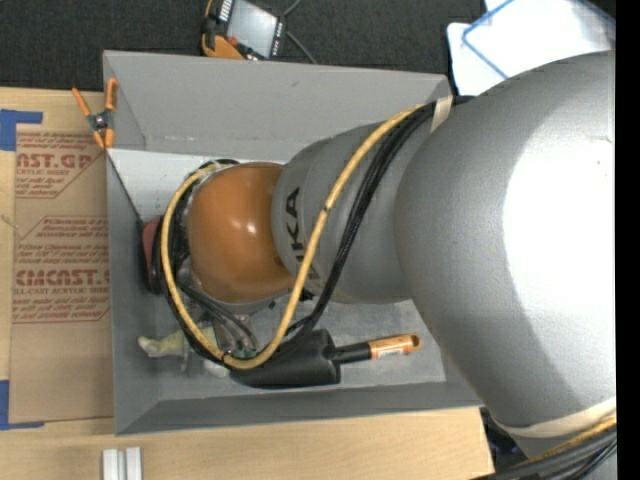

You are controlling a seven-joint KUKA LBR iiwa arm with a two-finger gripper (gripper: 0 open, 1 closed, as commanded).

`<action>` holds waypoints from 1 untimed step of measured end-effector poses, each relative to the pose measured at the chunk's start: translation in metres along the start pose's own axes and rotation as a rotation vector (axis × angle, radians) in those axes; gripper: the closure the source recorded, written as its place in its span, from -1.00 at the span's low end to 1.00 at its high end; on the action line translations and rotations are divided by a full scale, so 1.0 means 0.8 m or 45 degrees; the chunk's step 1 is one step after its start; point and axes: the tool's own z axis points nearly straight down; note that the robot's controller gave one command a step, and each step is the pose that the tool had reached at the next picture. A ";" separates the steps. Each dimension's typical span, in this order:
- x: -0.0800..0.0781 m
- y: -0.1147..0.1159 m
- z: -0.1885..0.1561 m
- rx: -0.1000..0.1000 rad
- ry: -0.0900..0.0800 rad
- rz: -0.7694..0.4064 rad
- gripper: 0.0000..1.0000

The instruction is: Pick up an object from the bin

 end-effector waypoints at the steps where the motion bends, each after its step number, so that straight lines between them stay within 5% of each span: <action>1: 0.000 0.001 -0.009 -0.001 -0.001 0.000 1.00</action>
Offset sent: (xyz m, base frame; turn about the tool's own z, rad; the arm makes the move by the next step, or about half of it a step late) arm 0.0001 0.0003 0.0448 -0.0001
